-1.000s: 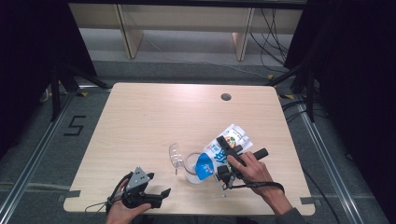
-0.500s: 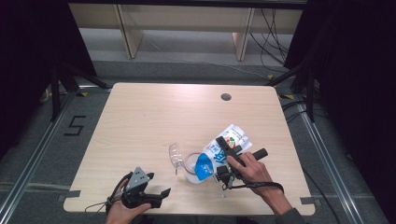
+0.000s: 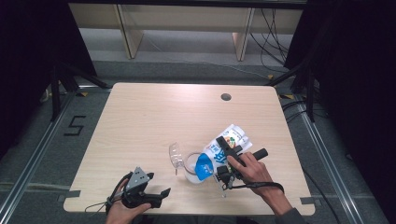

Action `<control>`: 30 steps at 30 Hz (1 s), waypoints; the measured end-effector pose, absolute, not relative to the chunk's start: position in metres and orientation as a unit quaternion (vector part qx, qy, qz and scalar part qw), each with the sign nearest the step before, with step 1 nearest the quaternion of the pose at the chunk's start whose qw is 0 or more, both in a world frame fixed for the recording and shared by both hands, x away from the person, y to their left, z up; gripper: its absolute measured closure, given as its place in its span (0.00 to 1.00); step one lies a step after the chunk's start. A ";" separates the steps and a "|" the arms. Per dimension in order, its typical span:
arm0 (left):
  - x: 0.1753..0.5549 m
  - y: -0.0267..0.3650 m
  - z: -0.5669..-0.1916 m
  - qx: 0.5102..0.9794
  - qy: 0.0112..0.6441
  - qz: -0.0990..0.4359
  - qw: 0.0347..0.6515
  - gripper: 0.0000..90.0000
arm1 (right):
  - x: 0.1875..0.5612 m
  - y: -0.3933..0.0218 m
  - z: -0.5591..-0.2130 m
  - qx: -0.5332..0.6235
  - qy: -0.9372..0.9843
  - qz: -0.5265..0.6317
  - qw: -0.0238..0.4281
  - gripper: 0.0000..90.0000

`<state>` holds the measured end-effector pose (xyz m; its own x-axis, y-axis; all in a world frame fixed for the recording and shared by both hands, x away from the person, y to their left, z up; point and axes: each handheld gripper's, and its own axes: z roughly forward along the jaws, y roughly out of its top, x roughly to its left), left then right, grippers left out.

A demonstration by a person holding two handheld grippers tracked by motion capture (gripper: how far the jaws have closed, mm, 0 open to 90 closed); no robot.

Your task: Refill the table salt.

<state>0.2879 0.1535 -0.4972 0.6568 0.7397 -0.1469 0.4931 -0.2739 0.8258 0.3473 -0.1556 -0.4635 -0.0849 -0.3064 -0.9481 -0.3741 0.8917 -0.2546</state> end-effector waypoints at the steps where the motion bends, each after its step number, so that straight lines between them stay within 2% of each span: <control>1: 0.288 0.153 -0.497 0.785 0.396 0.133 0.458 0.17 | 0.347 -0.156 -0.464 -0.231 0.736 0.027 0.636 0.68; 30: 0.288 0.154 -0.497 0.783 0.394 0.137 0.460 0.17 | 0.347 -0.155 -0.463 -0.236 0.733 0.023 0.638 0.68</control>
<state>0.2878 0.1537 -0.4968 0.6512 0.7443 -0.1481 0.4917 -0.2652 0.8294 0.3466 -0.1552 -0.4630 -0.0747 -0.3163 -0.9457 -0.3746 0.8878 -0.2673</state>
